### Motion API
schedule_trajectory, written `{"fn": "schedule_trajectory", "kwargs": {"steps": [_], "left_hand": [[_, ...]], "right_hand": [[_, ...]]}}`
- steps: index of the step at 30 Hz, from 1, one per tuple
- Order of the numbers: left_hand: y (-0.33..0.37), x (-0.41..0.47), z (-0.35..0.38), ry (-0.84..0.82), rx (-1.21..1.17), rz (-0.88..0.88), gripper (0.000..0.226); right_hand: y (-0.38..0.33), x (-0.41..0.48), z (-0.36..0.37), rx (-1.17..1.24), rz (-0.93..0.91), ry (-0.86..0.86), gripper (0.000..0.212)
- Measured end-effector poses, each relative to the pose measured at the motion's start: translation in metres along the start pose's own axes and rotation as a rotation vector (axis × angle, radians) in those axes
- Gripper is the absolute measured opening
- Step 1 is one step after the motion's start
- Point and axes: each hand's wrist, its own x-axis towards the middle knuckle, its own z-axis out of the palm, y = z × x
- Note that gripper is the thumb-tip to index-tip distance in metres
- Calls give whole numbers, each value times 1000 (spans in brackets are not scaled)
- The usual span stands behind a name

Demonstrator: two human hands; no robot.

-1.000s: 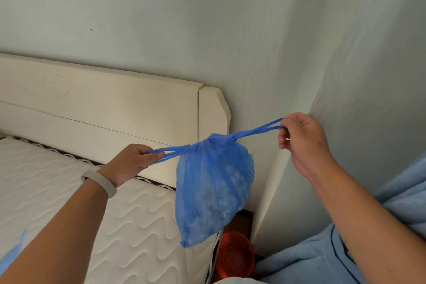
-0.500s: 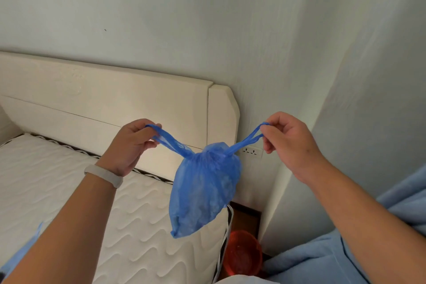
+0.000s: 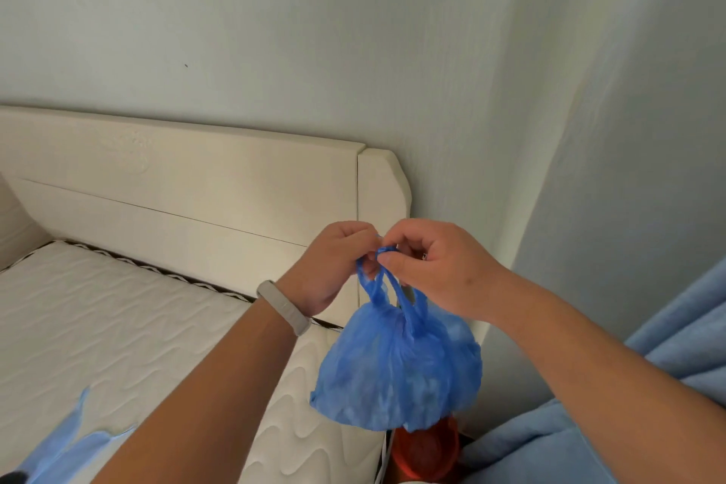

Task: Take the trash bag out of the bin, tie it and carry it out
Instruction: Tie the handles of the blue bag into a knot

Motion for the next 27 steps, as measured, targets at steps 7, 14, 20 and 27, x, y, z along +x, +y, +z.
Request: {"fn": "schedule_trajectory", "kwargs": {"steps": [7, 14, 20, 27], "left_hand": [[8, -18, 4, -129, -51, 82, 38], [13, -24, -4, -112, 13, 182, 16], [35, -17, 1, -68, -135, 152, 11], [54, -15, 26, -122, -47, 107, 9]], "right_hand": [[-8, -2, -1, 64, -33, 156, 11], [-1, -1, 0, 190, 3, 171, 13], [28, -16, 19, -85, 82, -236, 99], [27, -18, 52, -23, 67, -110, 87]]}}
